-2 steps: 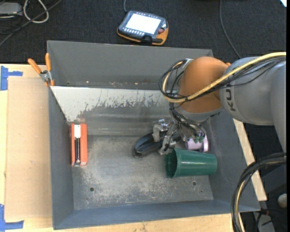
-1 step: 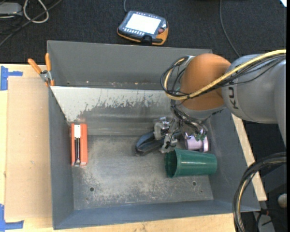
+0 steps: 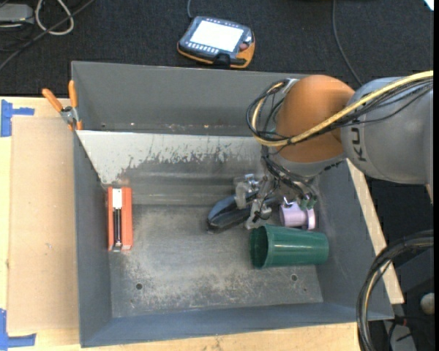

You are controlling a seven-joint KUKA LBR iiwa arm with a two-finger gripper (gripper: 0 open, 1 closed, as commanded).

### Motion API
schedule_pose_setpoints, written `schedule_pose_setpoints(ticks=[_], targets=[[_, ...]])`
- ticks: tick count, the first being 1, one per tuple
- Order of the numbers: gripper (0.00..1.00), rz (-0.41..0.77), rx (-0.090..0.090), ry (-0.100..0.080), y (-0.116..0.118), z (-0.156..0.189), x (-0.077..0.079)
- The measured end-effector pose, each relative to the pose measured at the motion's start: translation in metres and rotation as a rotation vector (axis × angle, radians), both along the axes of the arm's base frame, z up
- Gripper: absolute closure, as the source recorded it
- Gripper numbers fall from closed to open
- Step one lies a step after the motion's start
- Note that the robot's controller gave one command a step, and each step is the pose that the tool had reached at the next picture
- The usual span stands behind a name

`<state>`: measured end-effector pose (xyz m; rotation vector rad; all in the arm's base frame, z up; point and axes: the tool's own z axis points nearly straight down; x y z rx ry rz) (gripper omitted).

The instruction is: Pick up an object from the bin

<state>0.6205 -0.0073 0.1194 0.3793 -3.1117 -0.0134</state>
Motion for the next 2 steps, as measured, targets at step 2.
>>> schedule_pose_setpoints(ticks=[2], targets=[[1.00,-0.002,0.000,0.002,0.001,0.053,0.000]])
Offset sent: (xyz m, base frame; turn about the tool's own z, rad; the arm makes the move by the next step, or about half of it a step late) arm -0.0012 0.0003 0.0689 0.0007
